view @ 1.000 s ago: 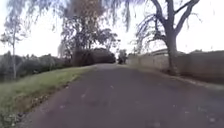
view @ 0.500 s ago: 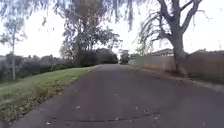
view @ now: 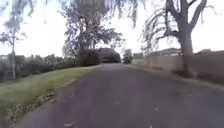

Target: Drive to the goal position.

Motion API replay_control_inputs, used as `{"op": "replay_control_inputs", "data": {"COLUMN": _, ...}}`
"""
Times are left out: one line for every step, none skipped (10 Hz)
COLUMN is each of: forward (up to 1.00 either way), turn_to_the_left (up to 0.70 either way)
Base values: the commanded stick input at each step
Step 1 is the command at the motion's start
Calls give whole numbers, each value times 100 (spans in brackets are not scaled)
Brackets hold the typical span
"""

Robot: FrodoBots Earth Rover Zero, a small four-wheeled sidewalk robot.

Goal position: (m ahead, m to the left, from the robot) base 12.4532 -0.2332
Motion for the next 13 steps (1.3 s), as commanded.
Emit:
{"op": "replay_control_inputs", "data": {"forward": 85, "turn_to_the_left": 0}}
{"op": "replay_control_inputs", "data": {"forward": 85, "turn_to_the_left": 0}}
{"op": "replay_control_inputs", "data": {"forward": 85, "turn_to_the_left": 0}}
{"op": "replay_control_inputs", "data": {"forward": 85, "turn_to_the_left": 0}}
{"op": "replay_control_inputs", "data": {"forward": 85, "turn_to_the_left": 0}}
{"op": "replay_control_inputs", "data": {"forward": 85, "turn_to_the_left": -6}}
{"op": "replay_control_inputs", "data": {"forward": 85, "turn_to_the_left": -26}}
{"op": "replay_control_inputs", "data": {"forward": 85, "turn_to_the_left": -34}}
{"op": "replay_control_inputs", "data": {"forward": 85, "turn_to_the_left": -34}}
{"op": "replay_control_inputs", "data": {"forward": 85, "turn_to_the_left": -34}}
{"op": "replay_control_inputs", "data": {"forward": 85, "turn_to_the_left": -10}}
{"op": "replay_control_inputs", "data": {"forward": 85, "turn_to_the_left": 0}}
{"op": "replay_control_inputs", "data": {"forward": 85, "turn_to_the_left": 0}}
